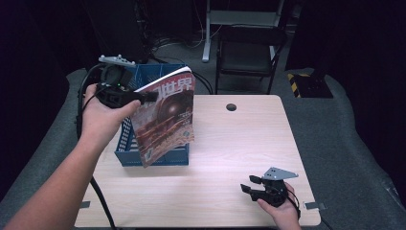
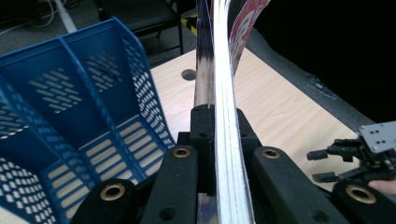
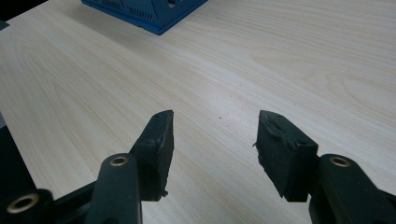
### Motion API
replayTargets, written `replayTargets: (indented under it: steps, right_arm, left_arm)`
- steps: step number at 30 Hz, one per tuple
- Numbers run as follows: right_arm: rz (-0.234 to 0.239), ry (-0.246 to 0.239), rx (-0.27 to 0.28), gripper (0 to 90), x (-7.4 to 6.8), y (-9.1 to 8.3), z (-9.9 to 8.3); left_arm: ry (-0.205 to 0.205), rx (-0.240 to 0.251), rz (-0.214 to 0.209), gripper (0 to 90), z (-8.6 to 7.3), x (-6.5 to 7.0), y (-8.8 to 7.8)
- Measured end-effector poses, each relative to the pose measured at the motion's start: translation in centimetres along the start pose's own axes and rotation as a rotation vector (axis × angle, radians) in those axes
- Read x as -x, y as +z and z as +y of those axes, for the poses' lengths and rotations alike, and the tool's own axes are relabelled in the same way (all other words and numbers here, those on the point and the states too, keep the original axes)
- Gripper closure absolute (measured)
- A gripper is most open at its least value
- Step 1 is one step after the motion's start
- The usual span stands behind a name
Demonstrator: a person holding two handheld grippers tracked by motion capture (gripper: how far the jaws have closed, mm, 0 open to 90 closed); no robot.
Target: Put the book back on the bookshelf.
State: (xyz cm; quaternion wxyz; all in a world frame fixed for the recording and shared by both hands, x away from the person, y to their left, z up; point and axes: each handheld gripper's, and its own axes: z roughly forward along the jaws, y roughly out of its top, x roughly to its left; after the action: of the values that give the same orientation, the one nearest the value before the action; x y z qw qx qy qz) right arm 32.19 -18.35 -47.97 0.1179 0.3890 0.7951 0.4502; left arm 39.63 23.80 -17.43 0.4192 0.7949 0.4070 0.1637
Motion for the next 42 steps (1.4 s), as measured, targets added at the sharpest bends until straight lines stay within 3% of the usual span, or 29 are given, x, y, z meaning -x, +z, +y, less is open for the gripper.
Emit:
replayTargets:
  steps: [14, 42]
  right_arm:
    - [0.009, -0.002, -0.012, 46.2, 0.0, 0.0, 0.0]
    - [0.008, 0.001, -0.010, 46.2, -0.3, 0.1, 0.0]
  left_arm:
    - [-0.046, 0.021, 0.058, 83.9, 0.1, -2.0, -1.6]
    - [-0.134, 0.034, 0.125, 83.9, -1.0, -5.2, -3.5]
